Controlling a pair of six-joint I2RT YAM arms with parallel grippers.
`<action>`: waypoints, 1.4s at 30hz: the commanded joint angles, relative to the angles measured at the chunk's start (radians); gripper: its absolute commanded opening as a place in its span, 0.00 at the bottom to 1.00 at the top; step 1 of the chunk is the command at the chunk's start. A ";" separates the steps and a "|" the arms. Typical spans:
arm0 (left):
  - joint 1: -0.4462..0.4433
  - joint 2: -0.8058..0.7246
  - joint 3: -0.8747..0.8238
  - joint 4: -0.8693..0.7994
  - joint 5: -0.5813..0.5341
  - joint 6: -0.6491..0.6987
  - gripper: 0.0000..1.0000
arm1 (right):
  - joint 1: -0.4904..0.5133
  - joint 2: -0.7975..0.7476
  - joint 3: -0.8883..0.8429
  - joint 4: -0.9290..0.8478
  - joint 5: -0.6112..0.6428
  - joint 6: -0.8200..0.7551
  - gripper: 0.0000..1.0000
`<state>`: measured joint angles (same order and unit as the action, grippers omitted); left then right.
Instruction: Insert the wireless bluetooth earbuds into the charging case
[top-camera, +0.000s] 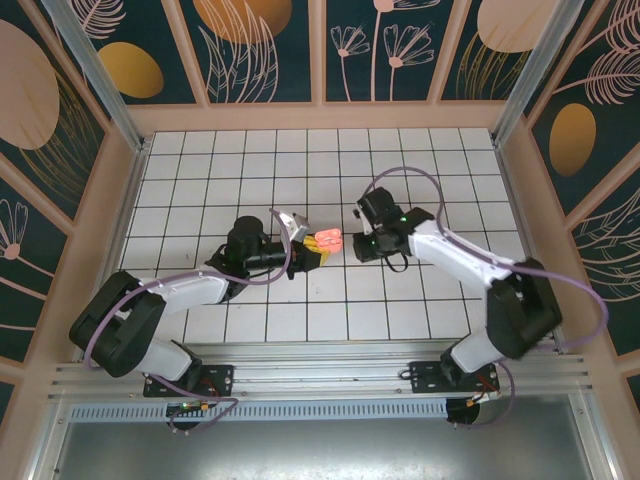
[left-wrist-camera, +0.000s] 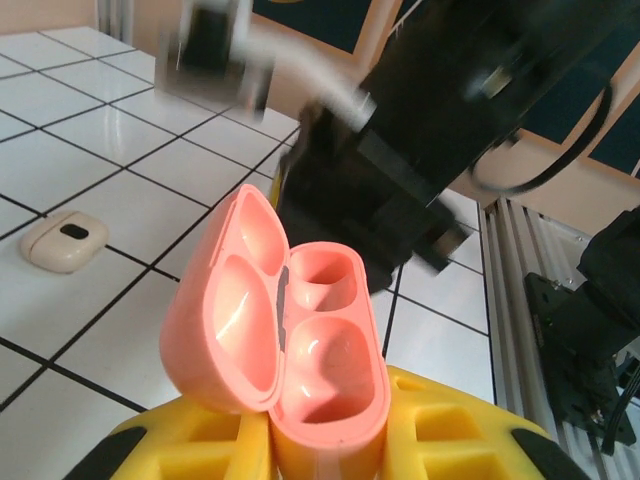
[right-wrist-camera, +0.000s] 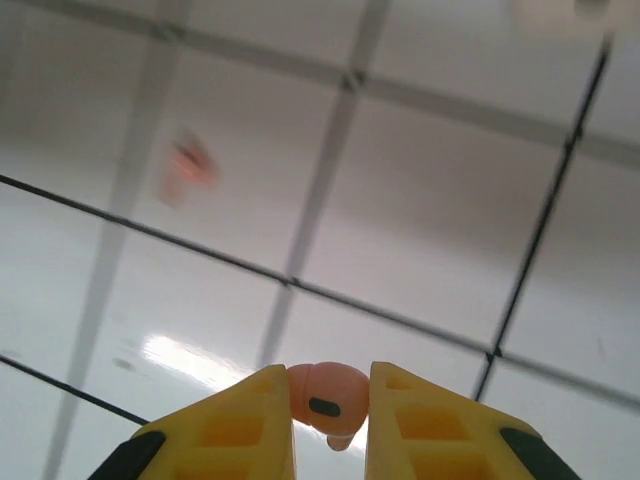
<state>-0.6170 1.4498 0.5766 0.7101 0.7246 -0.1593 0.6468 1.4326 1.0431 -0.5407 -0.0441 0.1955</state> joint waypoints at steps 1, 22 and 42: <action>0.004 -0.025 -0.032 0.091 0.026 0.092 0.23 | 0.047 -0.152 -0.089 0.267 -0.001 -0.048 0.19; -0.040 -0.125 -0.005 -0.088 -0.101 0.398 0.21 | 0.108 -0.513 -0.447 0.787 -0.217 -0.072 0.20; -0.050 -0.172 -0.006 -0.061 -0.118 0.320 0.20 | 0.115 -0.459 -0.448 0.804 -0.217 -0.088 0.19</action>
<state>-0.6643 1.2892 0.5503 0.6170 0.6075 0.1833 0.7509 0.9680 0.6056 0.2363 -0.2604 0.1165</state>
